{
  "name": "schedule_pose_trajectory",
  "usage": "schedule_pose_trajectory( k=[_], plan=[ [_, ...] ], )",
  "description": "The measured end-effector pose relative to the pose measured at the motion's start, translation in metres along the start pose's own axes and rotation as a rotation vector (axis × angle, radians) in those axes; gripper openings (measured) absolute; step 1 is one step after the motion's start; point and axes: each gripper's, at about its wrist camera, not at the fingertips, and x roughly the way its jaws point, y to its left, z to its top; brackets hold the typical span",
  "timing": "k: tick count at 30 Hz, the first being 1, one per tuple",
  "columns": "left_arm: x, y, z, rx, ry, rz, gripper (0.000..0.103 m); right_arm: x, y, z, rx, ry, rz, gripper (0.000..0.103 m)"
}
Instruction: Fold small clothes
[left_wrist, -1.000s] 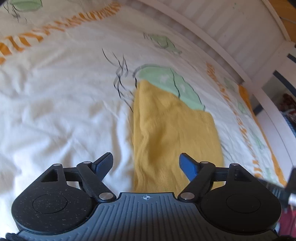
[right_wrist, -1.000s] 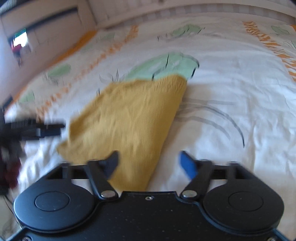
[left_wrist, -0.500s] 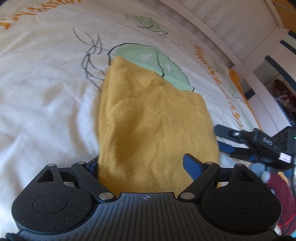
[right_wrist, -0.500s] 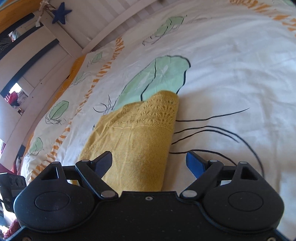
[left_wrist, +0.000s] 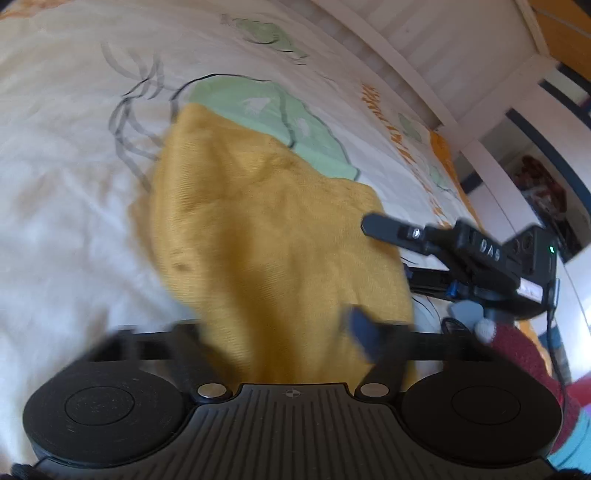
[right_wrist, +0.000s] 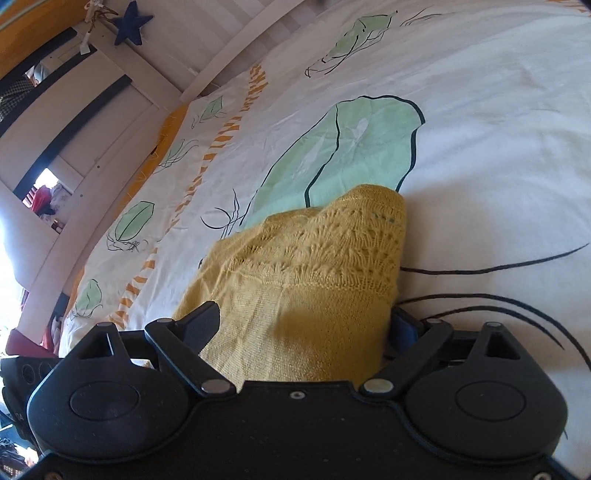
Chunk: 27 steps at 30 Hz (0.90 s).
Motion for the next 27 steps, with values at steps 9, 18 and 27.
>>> schedule_pose_trajectory(
  k=[9,18,27],
  plan=[
    [-0.021,-0.013,-0.017,-0.096,0.064,-0.105,0.020,-0.036,0.016,-0.011,0.011,0.050,-0.037,0.040],
    [-0.060,-0.067,-0.095,-0.026,0.177,-0.202,0.020,-0.123,0.033,-0.071,0.014,0.094,-0.042,0.038],
    [-0.086,-0.088,-0.165,0.042,0.125,-0.100,0.020,-0.189,0.021,-0.128,0.018,0.034,-0.138,0.039]
  ],
)
